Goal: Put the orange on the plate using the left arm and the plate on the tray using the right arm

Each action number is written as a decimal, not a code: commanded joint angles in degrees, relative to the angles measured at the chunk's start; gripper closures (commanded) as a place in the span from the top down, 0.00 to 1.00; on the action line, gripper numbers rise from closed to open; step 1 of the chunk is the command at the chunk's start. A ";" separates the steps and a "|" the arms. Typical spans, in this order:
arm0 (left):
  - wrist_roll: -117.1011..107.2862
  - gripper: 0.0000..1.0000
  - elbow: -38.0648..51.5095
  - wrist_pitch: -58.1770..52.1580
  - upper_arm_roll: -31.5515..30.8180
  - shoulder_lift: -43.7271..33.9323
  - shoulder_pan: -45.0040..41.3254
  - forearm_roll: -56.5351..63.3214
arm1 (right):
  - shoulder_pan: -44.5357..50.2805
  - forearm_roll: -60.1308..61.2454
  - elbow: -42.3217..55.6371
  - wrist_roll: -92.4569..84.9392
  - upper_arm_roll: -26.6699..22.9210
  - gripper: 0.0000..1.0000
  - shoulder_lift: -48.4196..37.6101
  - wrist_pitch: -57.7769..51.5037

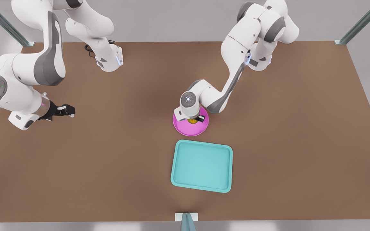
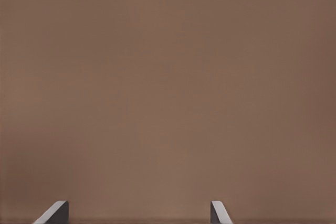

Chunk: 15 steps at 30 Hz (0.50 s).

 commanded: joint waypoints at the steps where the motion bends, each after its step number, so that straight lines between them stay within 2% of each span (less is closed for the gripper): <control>1: -36.55 0.67 -0.13 -0.41 -0.34 0.65 -0.11 -0.35 | 0.41 0.83 -0.09 0.02 0.09 1.00 0.64 0.76; 2: -36.63 0.86 -0.13 -0.41 -0.43 1.17 -0.11 -0.44 | 0.94 3.02 -0.09 0.19 0.09 1.00 2.31 1.55; 3: -37.69 1.00 -0.13 -0.41 -0.43 1.44 -0.02 -0.44 | 2.69 6.10 -0.09 0.37 0.18 1.00 5.30 2.52; 4: -37.42 1.00 -1.01 -0.41 -0.43 1.26 -0.02 -0.44 | 5.50 8.03 -0.44 1.50 0.18 1.00 7.33 3.66; 6: -36.81 1.00 -1.89 -3.03 -0.34 -1.46 0.07 -0.35 | 10.69 11.90 -9.92 9.85 0.53 1.00 5.48 14.82; 7: -35.58 1.00 0.21 -12.25 0.80 -4.97 0.94 -0.79 | 12.80 13.39 -15.55 11.70 0.62 1.00 3.64 21.05; 8: -30.75 1.00 3.56 -23.06 4.22 -12.08 3.49 -4.48 | 14.64 15.94 -20.39 12.50 0.71 1.00 1.44 27.03; 10: -13.63 1.00 14.01 -45.21 17.75 -18.51 3.49 -5.54 | 17.28 19.19 -28.47 13.64 0.88 1.00 -0.67 37.41; 11: -2.84 1.00 18.66 -52.15 23.80 -18.51 3.49 -5.27 | 18.07 20.34 -30.76 13.81 0.97 1.00 -0.15 39.08; 12: 11.14 1.00 23.06 -56.12 33.38 -18.51 3.41 -5.01 | 19.56 23.84 -32.17 13.82 1.06 1.00 2.66 39.96; 13: 16.87 1.00 25.17 -57.00 38.05 -18.60 3.58 -5.18 | 20.88 25.69 -32.08 13.90 1.06 1.00 4.94 41.19; 14: 20.58 1.00 25.88 -56.92 19.48 -22.99 22.97 -3.70 | 24.66 30.00 -32.08 13.90 1.06 1.00 8.03 45.58; 15: 20.50 1.00 25.62 -54.47 0.48 -24.22 36.35 4.38 | 26.59 32.20 -31.47 13.90 1.14 1.00 10.14 48.57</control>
